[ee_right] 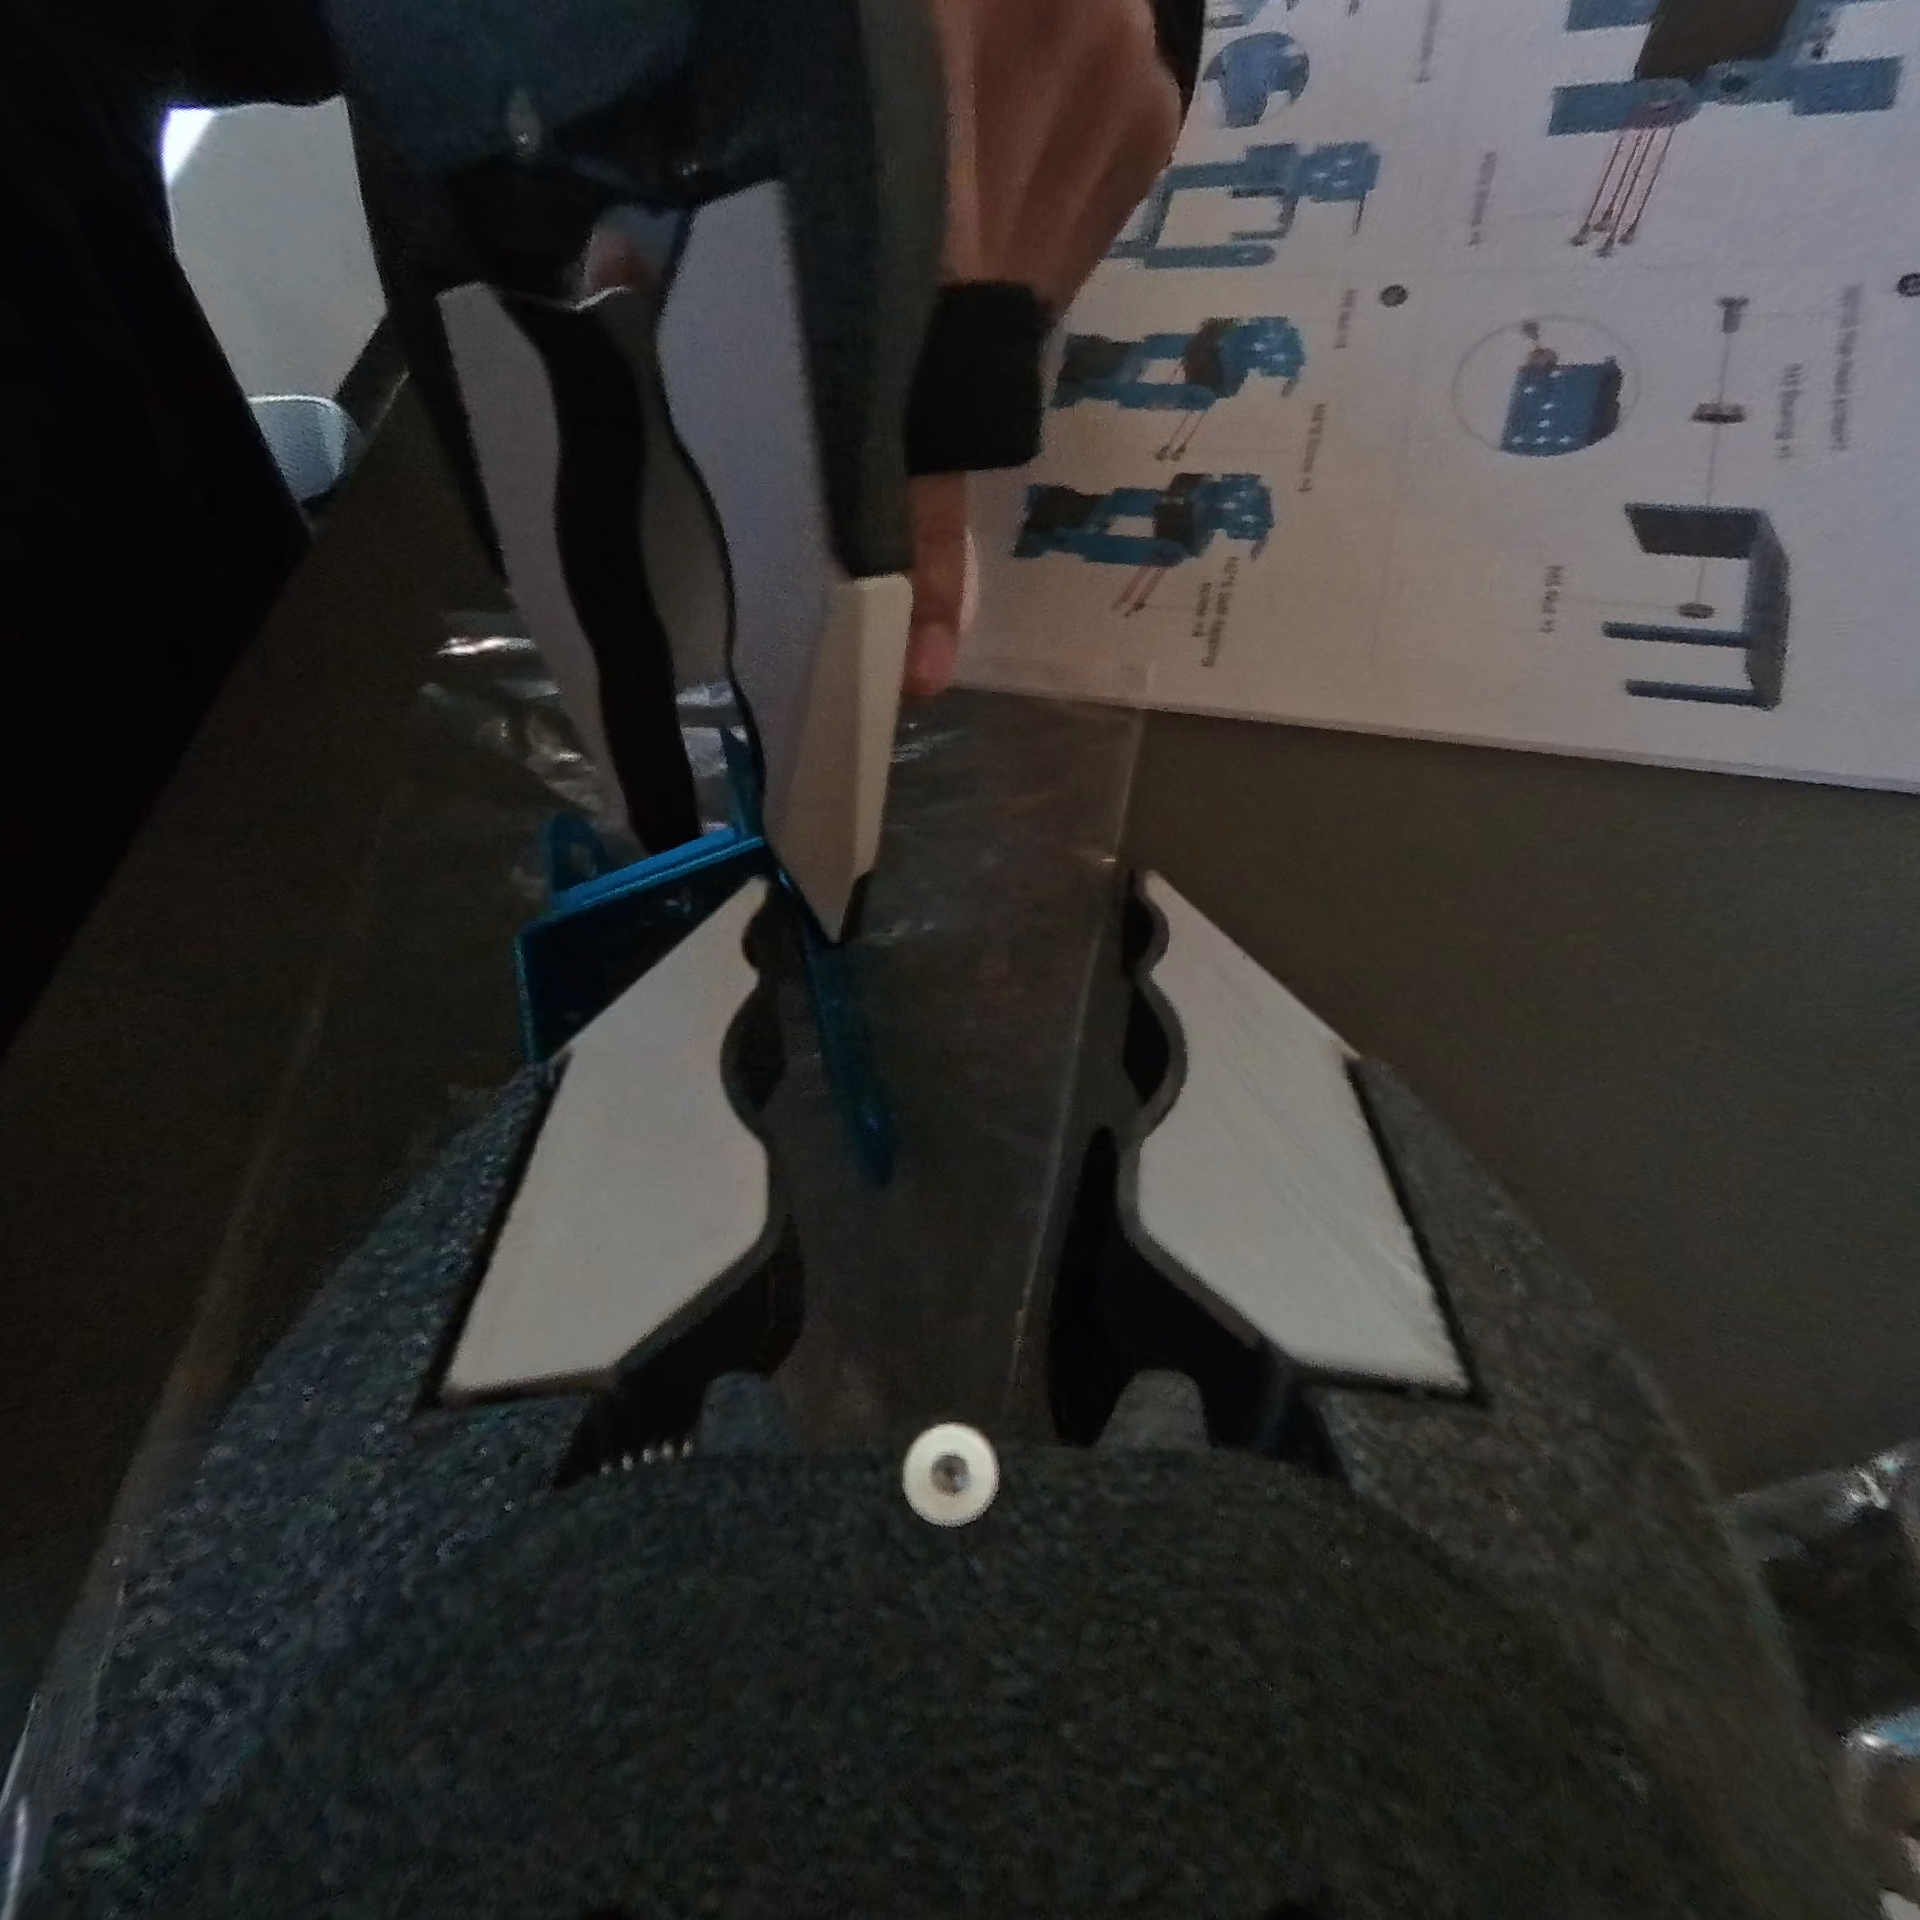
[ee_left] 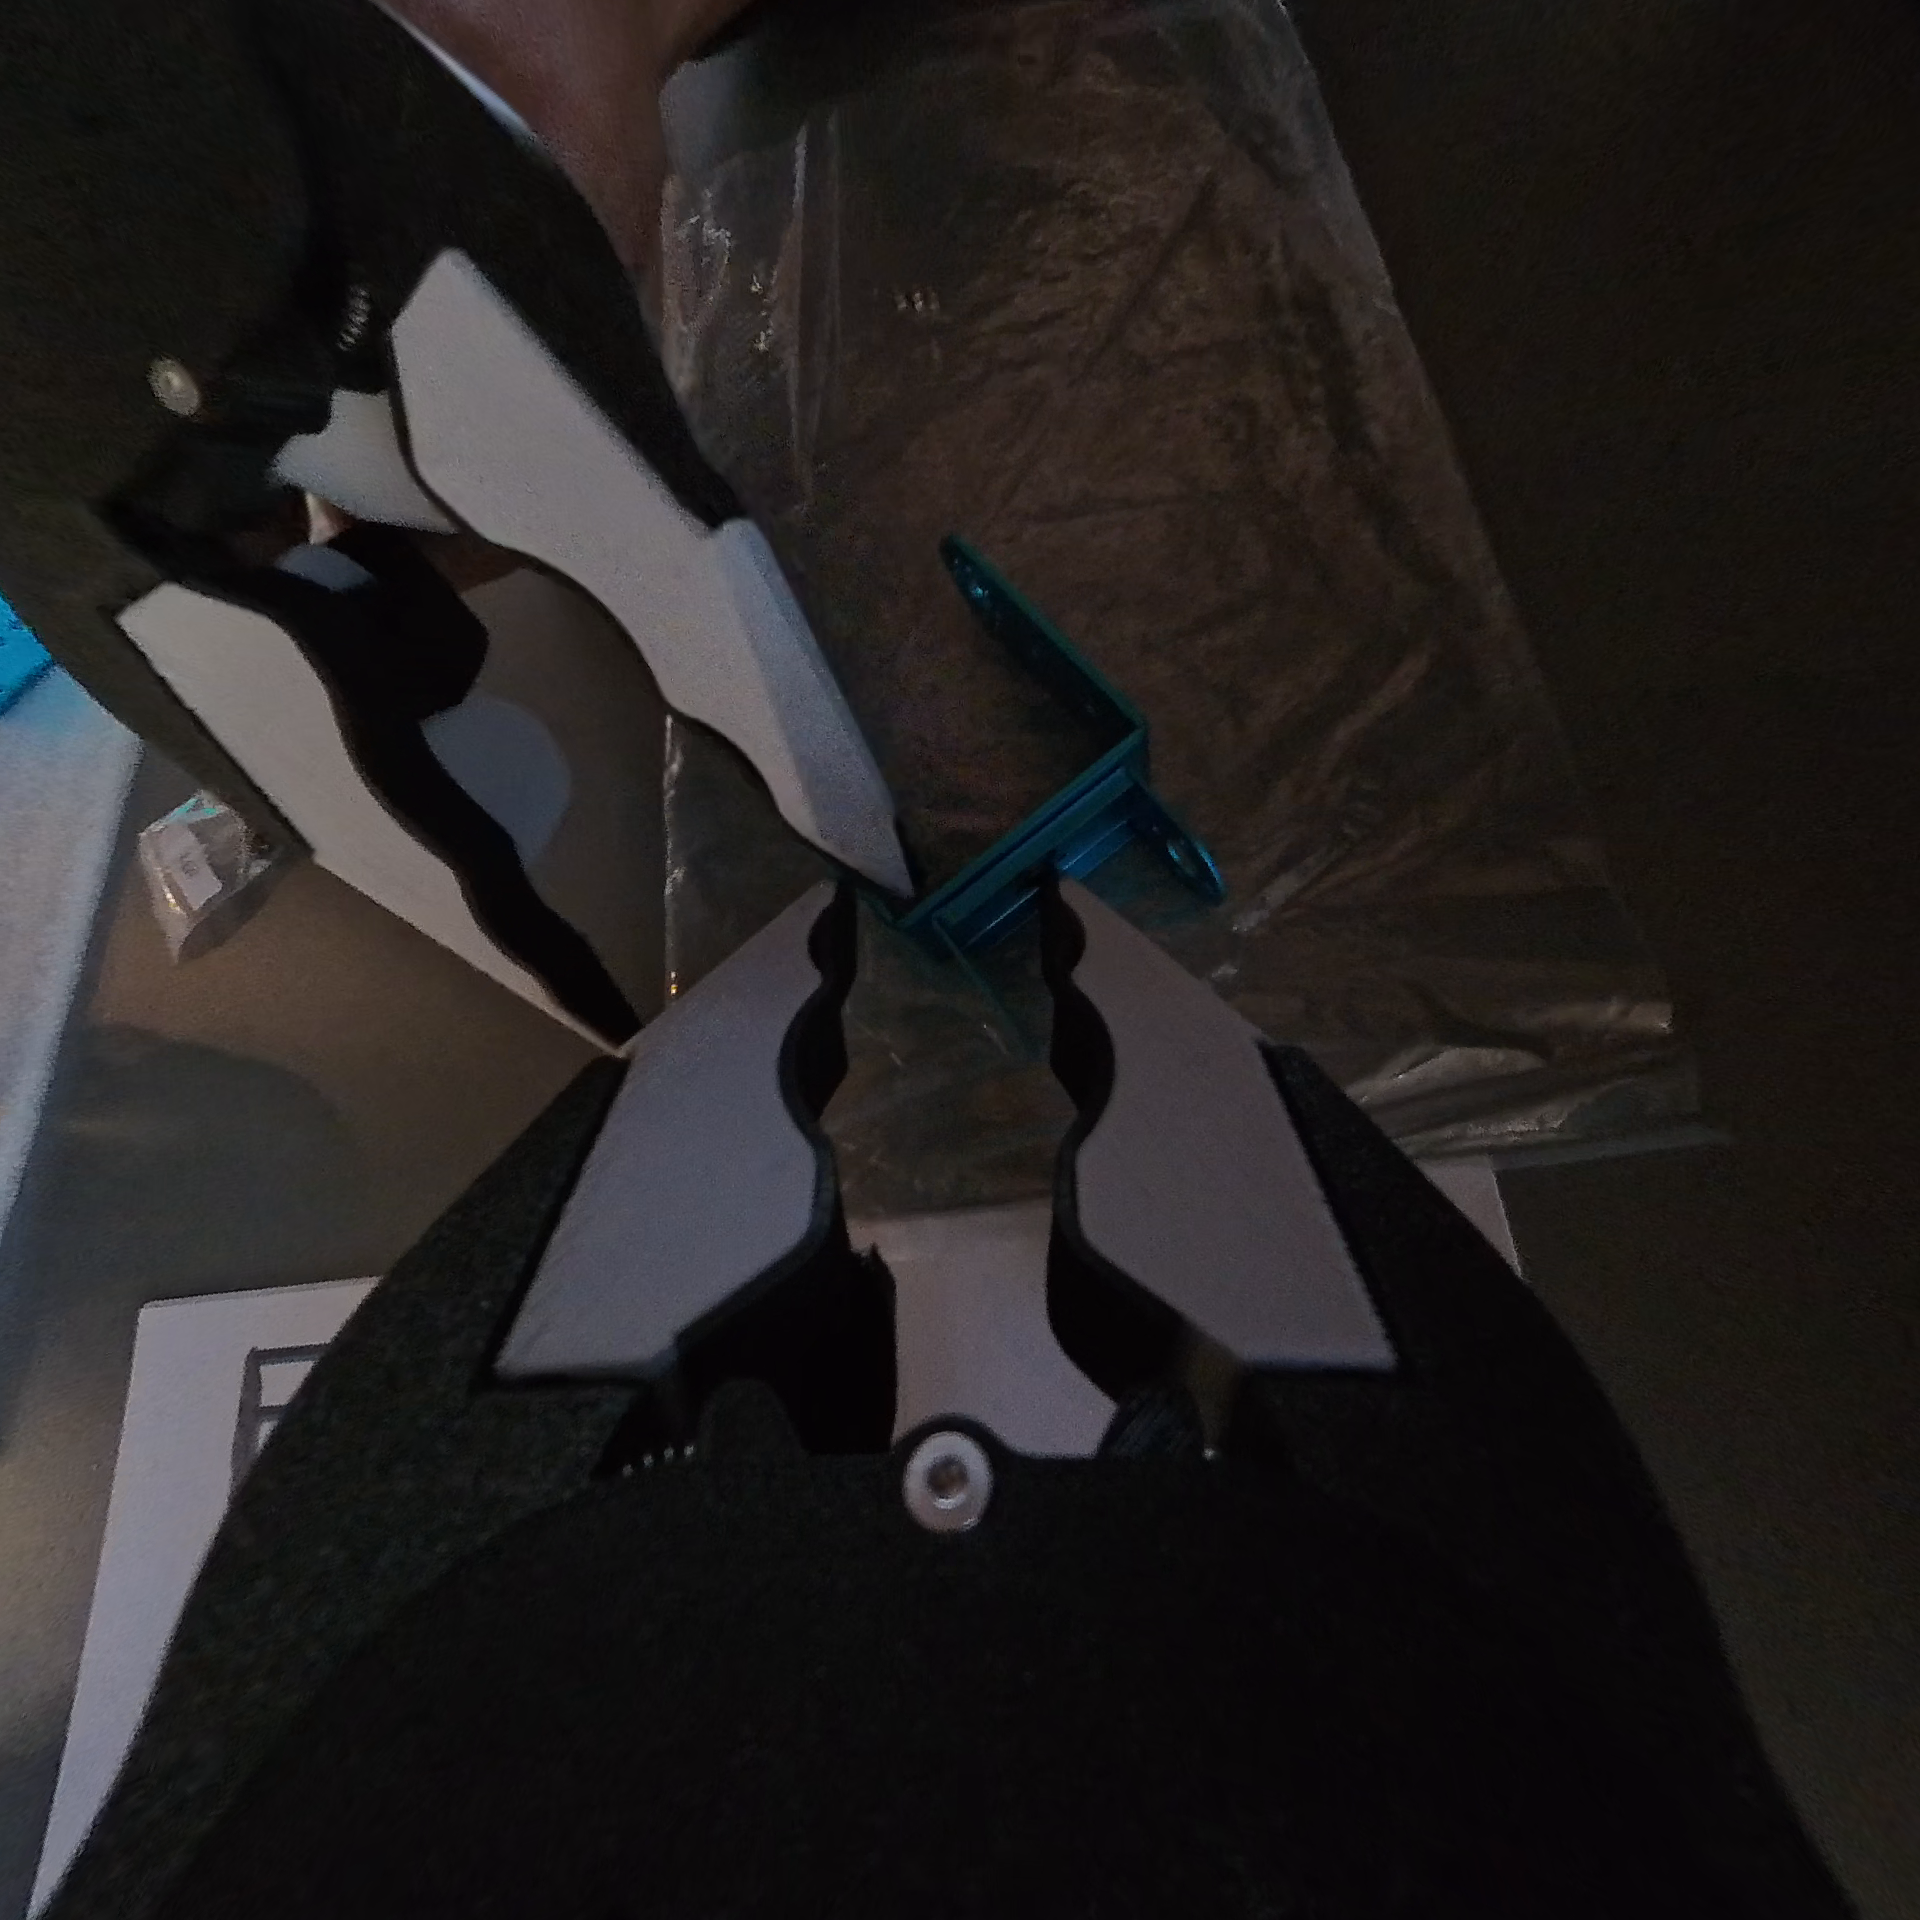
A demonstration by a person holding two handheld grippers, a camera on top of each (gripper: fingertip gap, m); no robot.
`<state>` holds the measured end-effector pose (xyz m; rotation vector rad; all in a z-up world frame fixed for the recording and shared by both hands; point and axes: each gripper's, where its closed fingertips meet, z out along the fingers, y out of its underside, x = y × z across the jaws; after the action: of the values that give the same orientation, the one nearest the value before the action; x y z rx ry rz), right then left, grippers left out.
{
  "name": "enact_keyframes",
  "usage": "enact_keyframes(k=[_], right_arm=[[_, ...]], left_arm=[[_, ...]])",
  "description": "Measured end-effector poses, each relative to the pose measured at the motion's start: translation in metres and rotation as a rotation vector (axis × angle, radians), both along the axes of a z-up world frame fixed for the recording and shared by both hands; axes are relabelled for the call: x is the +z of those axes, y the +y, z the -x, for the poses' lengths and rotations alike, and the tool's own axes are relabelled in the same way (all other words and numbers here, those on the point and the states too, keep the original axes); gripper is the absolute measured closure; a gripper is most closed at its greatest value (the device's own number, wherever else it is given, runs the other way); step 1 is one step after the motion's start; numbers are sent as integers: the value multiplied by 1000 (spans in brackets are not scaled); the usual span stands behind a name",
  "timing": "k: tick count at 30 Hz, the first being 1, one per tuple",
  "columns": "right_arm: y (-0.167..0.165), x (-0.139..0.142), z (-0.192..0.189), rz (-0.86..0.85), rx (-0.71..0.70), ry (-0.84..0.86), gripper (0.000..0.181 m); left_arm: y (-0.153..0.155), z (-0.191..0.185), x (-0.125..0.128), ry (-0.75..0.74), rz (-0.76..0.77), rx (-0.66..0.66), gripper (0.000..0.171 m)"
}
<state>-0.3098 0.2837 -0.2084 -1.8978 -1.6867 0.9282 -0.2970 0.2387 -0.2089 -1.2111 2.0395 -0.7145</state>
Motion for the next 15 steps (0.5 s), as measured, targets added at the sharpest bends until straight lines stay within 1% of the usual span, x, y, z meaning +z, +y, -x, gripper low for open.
enact_keyframes(k=[3,4,6,8,12,14,15], right_arm=[[-12,2,1,28,49,10,97],[-16,0,1,18,74,1,95],[-16,-2,2,-15,77,-14,92],[-13,-2,2,-2,59,-16,99],[-12,-1,1,15,53,-9,102],[-8,3,1,21,34,14,123],[-9,2,-1,14,50,10,117]], left_arm=[[0,0,0,2,7,0,137],[1,1,0,4,12,0,138],[0,1,0,4,11,-1,137],[0,1,0,2,5,-1,137],[1,0,0,0,-2,2,137],[1,0,0,0,0,0,138],[1,0,0,0,0,0,138]])
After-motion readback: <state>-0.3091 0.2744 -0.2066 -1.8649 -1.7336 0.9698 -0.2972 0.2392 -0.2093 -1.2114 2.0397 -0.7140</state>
